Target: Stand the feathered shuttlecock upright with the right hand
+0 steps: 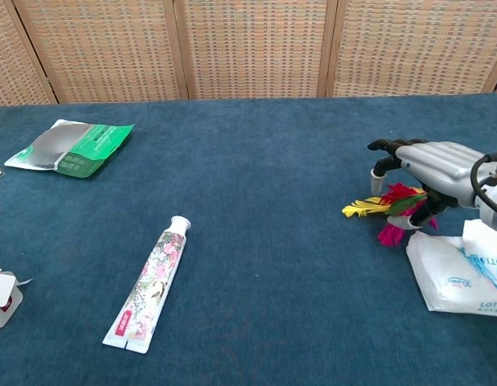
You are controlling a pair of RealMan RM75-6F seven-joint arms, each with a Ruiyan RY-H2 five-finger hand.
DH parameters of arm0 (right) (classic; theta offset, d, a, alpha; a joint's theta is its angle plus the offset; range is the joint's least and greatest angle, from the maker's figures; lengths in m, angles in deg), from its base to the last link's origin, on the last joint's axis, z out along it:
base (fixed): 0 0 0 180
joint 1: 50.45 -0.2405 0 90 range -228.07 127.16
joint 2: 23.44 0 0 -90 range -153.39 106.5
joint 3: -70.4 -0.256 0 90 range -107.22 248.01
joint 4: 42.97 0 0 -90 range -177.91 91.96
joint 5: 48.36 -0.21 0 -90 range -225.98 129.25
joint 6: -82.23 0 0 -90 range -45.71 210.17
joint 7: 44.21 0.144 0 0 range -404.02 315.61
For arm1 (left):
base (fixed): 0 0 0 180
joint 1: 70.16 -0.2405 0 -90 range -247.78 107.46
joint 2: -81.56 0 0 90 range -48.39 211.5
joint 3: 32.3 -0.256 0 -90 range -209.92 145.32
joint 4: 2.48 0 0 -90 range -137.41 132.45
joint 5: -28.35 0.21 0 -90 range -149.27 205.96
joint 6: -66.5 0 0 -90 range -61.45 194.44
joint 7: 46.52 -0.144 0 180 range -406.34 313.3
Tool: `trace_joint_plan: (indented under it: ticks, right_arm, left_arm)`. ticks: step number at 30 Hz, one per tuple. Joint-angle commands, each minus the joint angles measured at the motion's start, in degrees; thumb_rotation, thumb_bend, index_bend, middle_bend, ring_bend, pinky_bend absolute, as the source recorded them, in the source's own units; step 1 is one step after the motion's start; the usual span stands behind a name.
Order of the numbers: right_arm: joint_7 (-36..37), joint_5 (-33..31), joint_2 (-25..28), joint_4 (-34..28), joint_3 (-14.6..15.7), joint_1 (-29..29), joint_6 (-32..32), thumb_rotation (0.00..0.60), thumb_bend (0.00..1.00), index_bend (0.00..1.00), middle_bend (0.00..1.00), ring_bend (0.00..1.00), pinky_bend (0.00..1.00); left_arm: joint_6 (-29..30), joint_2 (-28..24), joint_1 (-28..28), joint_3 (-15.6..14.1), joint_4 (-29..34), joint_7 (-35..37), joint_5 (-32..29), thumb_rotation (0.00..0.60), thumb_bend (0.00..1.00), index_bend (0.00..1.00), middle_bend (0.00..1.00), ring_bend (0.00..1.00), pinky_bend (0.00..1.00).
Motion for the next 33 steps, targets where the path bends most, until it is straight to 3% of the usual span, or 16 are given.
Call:
trace_joint_plan:
  ticks: [1, 33]
  right_arm:
    - [0.4, -0.34, -0.49, 0.64, -0.08, -0.25, 0.03, 0.6, 0.28, 0.42, 0.04, 0.0, 0.0]
    - [-0.89, -2.0, -1.41, 0.82, 0.08, -1.24, -1.94, 0.6, 0.4, 0.5, 0.13, 0.0, 0.0]
  left_arm:
    - [-0.07, 0.0, 0.02, -0.05, 0.03, 0.03, 0.03, 0.6, 0.0, 0.0, 0.0, 0.0, 0.0]
    - [-0.15, 0.01, 0.13, -0.76, 0.55, -0.81, 1.23, 0.6, 0.01, 0.0, 0.0, 0.0, 0.0]
